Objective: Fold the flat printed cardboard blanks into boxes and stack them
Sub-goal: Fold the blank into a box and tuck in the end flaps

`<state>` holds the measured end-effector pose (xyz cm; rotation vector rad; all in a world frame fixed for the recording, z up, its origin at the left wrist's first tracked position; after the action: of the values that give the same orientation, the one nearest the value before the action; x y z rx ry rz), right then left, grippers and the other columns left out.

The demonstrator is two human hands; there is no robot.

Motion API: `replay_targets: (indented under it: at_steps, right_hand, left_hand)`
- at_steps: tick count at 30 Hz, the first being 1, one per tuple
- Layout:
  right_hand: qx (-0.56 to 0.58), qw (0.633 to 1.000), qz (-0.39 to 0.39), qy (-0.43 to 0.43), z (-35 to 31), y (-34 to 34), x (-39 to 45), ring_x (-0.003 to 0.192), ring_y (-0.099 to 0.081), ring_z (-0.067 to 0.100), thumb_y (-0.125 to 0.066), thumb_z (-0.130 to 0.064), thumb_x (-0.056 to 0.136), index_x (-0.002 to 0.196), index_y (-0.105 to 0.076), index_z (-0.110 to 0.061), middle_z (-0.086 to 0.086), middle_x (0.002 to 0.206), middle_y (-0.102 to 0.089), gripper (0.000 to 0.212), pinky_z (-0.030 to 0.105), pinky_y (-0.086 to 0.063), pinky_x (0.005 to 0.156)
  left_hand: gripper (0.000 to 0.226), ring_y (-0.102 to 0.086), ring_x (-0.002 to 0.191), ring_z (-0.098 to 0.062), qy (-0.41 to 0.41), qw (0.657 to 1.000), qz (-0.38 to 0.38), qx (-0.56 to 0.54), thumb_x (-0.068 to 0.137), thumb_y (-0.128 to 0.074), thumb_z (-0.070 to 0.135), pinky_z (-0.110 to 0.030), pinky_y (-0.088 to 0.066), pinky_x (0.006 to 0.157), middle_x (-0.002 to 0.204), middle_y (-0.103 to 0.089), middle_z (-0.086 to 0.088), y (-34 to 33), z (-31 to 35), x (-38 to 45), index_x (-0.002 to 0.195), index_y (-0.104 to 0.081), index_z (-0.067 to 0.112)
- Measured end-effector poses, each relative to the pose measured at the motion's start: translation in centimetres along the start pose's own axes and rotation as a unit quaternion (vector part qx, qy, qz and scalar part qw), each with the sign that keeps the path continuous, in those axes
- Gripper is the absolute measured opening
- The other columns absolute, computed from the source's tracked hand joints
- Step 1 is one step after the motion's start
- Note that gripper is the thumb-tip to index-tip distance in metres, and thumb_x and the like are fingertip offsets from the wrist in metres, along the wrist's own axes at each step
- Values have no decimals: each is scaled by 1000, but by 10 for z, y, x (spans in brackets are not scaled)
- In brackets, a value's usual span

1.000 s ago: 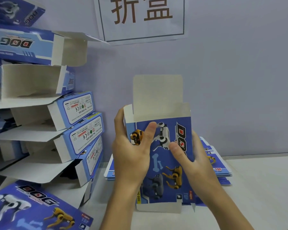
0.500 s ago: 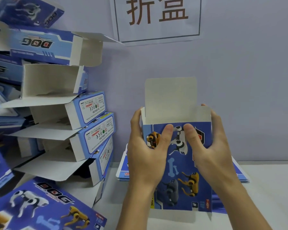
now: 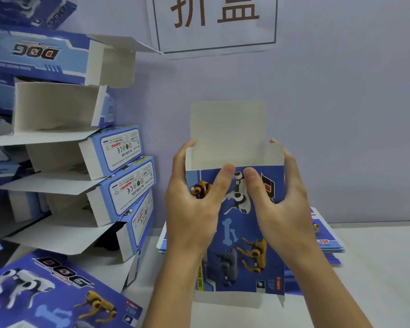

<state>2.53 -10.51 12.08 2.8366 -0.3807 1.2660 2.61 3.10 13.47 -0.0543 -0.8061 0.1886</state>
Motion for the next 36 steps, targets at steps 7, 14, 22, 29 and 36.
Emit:
replay_targets:
  at_steps: [7, 14, 22, 29, 36]
  right_hand:
    - [21, 1000, -10, -4, -3, -2, -2, 87, -73, 6, -61, -46, 86, 138, -46, -34, -17, 100, -72, 56, 21, -58, 59]
    - [55, 996, -48, -40, -9, -1, -1, 78, -75, 11, -60, -48, 84, 112, -59, -43, -10, 88, -74, 29, 22, -56, 49]
    - [61, 985, -135, -90, -12, 10, -1, 82, -72, 35, -46, -67, 84, 114, -56, -42, 14, 88, -72, 40, 54, -61, 70]
    - [41, 988, -65, -134, -13, 12, 12, 63, -71, 18, -40, -51, 85, 102, -68, -30, 6, 74, -70, 38, 32, -55, 51]
    - [73, 981, -28, -179, -7, 12, 11, 52, -64, 14, -52, -35, 84, 111, -48, -46, 2, 63, -63, 29, 26, -49, 43]
  left_hand:
    - [49, -62, 67, -10, 29, 999, 25, 12, 91, -50, 62, -28, -52, 61, 68, -61, 0, 2, 3, 3, 90, -65, 15]
    - [39, -62, 82, -20, 92, 995, 49, -3, 84, -36, 46, -17, -50, 60, 97, -65, -3, 6, 1, 7, 90, -70, 28]
    - [29, -58, 57, -17, 104, 994, 37, 11, 90, -40, 30, -27, -49, 50, 73, -65, 3, 9, 8, 10, 85, -67, 18]
    - [24, -59, 53, 1, 127, 991, 33, -28, 98, -45, 11, -14, -39, 40, 59, -58, 14, 0, 13, 7, 88, -66, 8]
    - [29, -62, 59, -17, 167, 983, 35, -65, 97, -44, 7, -27, -47, 44, 102, -63, -20, 3, 18, 7, 103, -52, 34]
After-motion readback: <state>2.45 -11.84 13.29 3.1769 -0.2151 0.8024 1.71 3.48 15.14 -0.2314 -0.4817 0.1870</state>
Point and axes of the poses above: each hand's wrist, its own x-axis towards the middle knuckle, its own y-axis out of the back of the hand, z = x × y, the point moved 2 cm from there along x, towards the middle knuckle
